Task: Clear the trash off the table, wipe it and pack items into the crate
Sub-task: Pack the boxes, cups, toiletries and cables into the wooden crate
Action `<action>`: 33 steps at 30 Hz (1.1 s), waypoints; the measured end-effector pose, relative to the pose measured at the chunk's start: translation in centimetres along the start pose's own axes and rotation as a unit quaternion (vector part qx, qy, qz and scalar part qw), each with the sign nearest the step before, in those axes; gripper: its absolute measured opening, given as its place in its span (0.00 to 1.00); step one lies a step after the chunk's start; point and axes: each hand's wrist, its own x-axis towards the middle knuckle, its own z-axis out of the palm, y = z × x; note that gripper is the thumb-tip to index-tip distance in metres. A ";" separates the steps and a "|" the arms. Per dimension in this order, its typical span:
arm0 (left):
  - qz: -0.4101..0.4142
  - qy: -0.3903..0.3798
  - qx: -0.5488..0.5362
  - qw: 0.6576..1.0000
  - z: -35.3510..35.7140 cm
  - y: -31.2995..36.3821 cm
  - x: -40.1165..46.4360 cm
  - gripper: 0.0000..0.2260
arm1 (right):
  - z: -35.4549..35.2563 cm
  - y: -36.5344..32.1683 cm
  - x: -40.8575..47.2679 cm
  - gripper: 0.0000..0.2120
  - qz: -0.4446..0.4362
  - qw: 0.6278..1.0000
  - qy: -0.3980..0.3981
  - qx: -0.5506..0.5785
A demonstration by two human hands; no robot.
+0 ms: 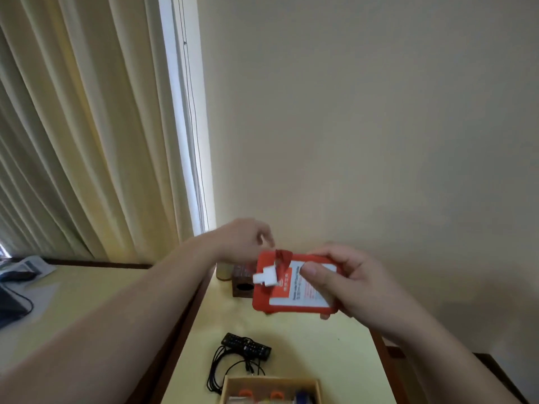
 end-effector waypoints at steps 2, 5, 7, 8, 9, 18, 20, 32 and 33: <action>0.022 0.026 -0.135 0.990 2.4 -0.4 -1.6 0.16 | -0.5 -1.0 0.3 0.11 -0.007 0.999 0.029 -0.026; 0.011 0.068 -0.482 0.873 5.8 2.0 -5.2 0.13 | -1.5 -2.9 1.0 0.15 -0.001 0.994 0.030 -0.106; 0.013 0.005 -0.678 0.735 7.7 3.5 -7.0 0.27 | -2.2 -3.8 1.9 0.16 0.004 0.987 0.034 -0.154; 0.017 -0.029 -0.726 0.687 8.5 4.0 -7.6 0.33 | -2.7 -4.2 2.3 0.14 0.004 0.986 0.043 -0.163; 0.017 -0.047 -0.749 0.661 9.3 4.3 -8.2 0.36 | -3.2 -4.3 2.8 0.12 0.002 0.984 0.057 -0.167; -0.039 0.051 -0.480 0.875 10.0 4.8 -13.6 0.14 | -5.1 2.2 4.3 0.10 0.054 0.936 0.173 -0.301; -0.014 0.078 -0.379 0.922 7.5 5.3 -14.8 0.14 | -3.7 4.7 3.0 0.09 0.072 0.942 0.123 -0.303; -0.041 -0.015 -0.235 0.971 5.9 -1.6 -7.9 0.17 | 5.8 2.5 -5.2 0.13 0.072 0.997 -0.011 -0.008; -0.041 -0.054 -0.245 0.967 7.5 -2.1 -8.3 0.14 | 5.4 2.6 -4.8 0.14 0.062 0.997 0.035 -0.010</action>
